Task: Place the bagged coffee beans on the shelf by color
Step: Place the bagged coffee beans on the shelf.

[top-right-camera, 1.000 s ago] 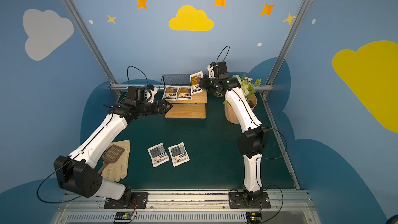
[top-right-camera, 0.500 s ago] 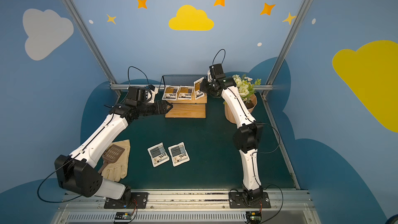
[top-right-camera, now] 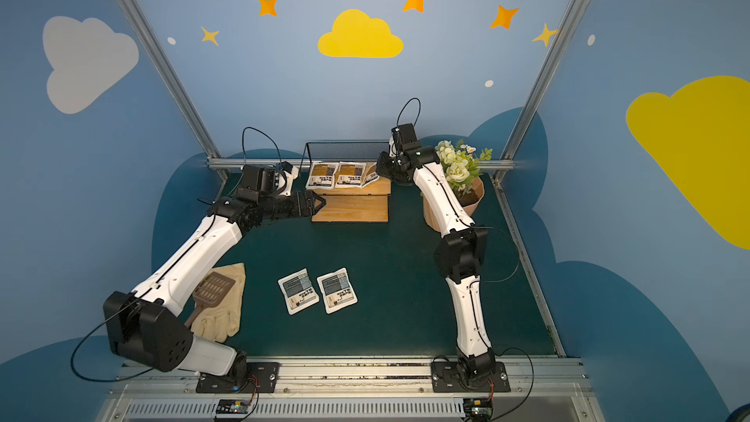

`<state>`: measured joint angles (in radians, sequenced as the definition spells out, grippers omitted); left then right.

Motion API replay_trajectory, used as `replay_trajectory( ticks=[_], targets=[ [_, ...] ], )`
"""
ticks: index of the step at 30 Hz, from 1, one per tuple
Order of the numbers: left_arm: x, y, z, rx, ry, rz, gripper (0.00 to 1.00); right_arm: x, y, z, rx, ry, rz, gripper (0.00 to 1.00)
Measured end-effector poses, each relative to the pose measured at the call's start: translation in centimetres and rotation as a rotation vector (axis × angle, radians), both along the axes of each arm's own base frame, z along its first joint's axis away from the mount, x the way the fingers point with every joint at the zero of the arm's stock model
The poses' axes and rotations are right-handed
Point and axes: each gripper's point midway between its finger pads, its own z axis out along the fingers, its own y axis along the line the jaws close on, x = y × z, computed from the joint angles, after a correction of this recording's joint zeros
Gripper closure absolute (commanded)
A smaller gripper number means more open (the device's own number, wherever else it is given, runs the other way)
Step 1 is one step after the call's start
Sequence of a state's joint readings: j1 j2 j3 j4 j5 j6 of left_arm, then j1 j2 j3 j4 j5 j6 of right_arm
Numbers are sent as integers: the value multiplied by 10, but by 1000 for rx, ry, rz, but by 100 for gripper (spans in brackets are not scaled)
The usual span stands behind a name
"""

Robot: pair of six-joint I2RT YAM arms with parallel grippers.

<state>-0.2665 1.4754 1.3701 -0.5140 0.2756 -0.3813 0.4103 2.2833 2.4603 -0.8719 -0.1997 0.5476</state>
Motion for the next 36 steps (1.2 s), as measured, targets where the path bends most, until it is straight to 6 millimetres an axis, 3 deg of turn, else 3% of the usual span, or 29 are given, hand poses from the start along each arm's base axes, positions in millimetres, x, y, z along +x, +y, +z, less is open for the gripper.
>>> replay_trajectory(
  ticks=[8, 11, 20, 26, 30, 36],
  targets=[
    [-3, 1, 5, -4, -14, 1, 0, 0, 7, 11, 11, -38, 14, 17],
    [-2, 1, 5, -4, -17, 0, 0, 0, 7, 15, 2, -55, 15, 7],
    [-5, 1, -1, -3, -8, -1, 0, -5, -8, 42, -86, -139, -27, 4],
    [-6, 1, -1, -4, -10, -1, 0, -18, -6, 60, -126, -190, -15, 4],
    [-7, 2, 1, -5, -16, -1, 0, -32, 11, 47, -142, -164, 29, 4],
    [-11, 3, 4, -6, -25, 0, 0, -58, 32, -4, -176, -53, 96, 4]
  ],
)
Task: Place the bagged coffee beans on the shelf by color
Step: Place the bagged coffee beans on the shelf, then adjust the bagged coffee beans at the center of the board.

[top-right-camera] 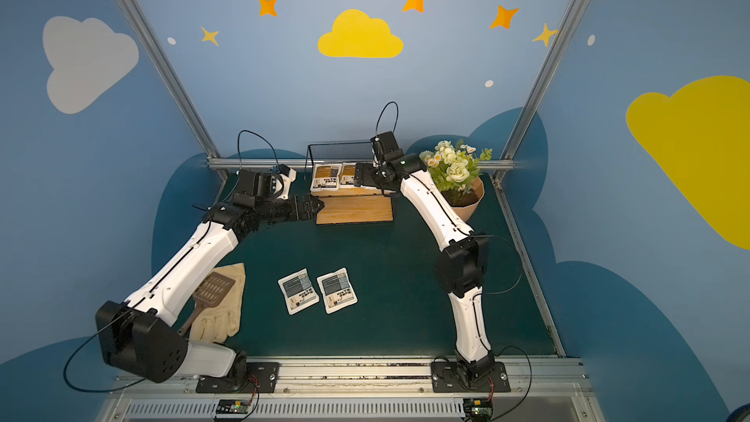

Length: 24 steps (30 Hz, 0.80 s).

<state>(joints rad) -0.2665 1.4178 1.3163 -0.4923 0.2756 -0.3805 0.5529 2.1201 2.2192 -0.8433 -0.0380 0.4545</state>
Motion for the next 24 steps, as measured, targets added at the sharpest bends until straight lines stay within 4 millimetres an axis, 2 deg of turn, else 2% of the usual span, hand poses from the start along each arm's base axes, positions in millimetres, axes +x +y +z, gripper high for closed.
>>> replay_trajectory(
  ticks=[2, 5, 12, 15, 22, 24],
  targets=[
    [-2, 1, 0, 3, -3, 3, 0, -14, 5, -16, -11, 43, 20, 5],
    [-7, 5, -2, 11, -5, 11, 0, -35, 8, -27, -13, 81, 49, 5],
    [-28, 13, -17, 22, 17, 24, 0, -95, 11, -20, 69, 126, 111, 5],
    [-39, 16, -30, 24, 43, 28, 0, -122, 10, -31, 108, 164, 134, 5],
    [-67, 21, -66, 28, 124, 27, 0, -196, 7, -101, 124, 334, 175, 5],
    [-73, 22, -75, 31, 145, 28, 0, -218, 10, -114, 118, 373, 205, 5]
  ],
)
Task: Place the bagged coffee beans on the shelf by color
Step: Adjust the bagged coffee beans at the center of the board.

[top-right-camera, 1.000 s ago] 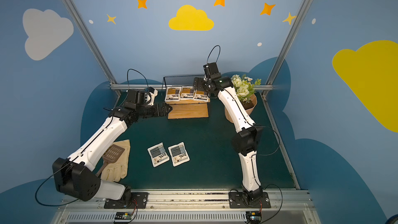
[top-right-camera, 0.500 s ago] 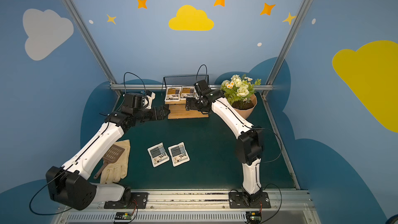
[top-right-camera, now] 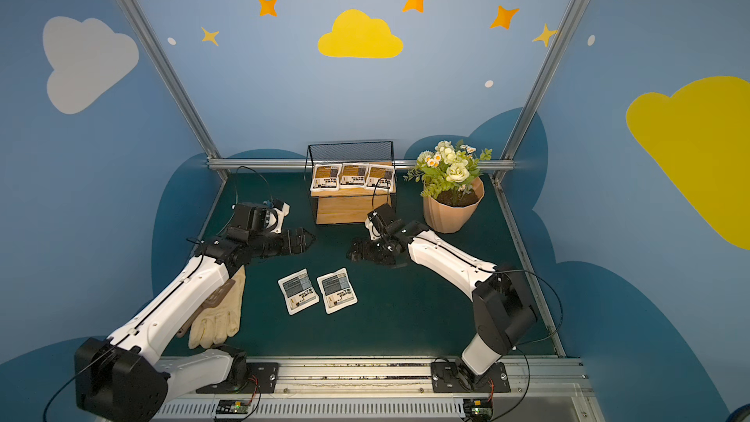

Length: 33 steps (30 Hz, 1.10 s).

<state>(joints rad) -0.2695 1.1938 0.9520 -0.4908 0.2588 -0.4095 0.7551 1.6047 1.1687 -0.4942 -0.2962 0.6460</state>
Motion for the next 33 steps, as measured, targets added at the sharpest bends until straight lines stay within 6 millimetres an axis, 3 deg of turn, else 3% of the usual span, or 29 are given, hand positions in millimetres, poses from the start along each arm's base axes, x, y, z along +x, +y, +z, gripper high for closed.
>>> replay_trajectory(
  ticks=[11, 16, 25, 33],
  targets=[
    [-17, 1, -42, 1, 100, 25, 0, -99, 27, -31, 8, 86, 244, 5],
    [-16, 1, -48, -11, 129, 47, 0, -125, 41, -38, 26, 117, 323, 5],
    [-13, -1, -56, -34, 178, 89, 0, -129, 54, -82, 2, 226, 307, 5],
    [-13, -7, -57, -50, 188, 84, 0, -102, 65, -82, 57, 266, 227, 5]
  ],
)
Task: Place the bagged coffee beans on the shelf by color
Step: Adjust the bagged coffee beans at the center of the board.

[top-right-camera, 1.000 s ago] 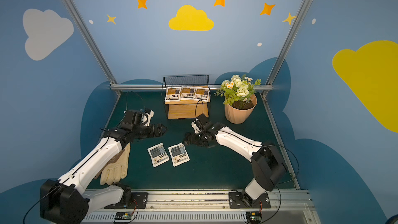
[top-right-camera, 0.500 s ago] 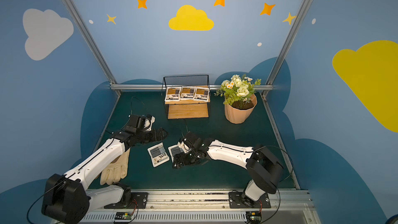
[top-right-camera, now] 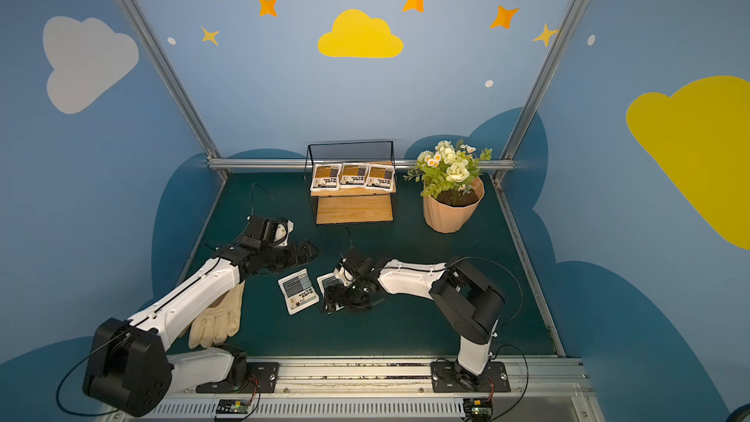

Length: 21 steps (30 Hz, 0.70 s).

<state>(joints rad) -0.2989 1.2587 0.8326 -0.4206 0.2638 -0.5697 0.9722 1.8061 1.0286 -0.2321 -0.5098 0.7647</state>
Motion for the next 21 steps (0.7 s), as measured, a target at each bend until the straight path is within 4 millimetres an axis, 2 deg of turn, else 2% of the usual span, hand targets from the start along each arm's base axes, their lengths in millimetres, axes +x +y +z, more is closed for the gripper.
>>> replay_trajectory(
  ticks=[7, 10, 12, 15, 21],
  targets=[
    [-5, -11, -2, 2, 3, -36, 0, 63, 9, 3, 67, 1, -146, 5],
    [-7, -19, -10, 9, 23, -59, 0, 92, 6, 5, 85, -22, -210, 5],
    [-9, -24, -16, 14, 41, -73, 0, 101, 1, 5, 85, -31, -234, 6],
    [-11, -31, -29, 20, 72, -89, 0, 106, -6, 5, 82, -45, -262, 6],
    [-5, -38, -49, 20, 104, -86, 0, 91, -22, 4, 105, -24, -316, 6]
  ],
)
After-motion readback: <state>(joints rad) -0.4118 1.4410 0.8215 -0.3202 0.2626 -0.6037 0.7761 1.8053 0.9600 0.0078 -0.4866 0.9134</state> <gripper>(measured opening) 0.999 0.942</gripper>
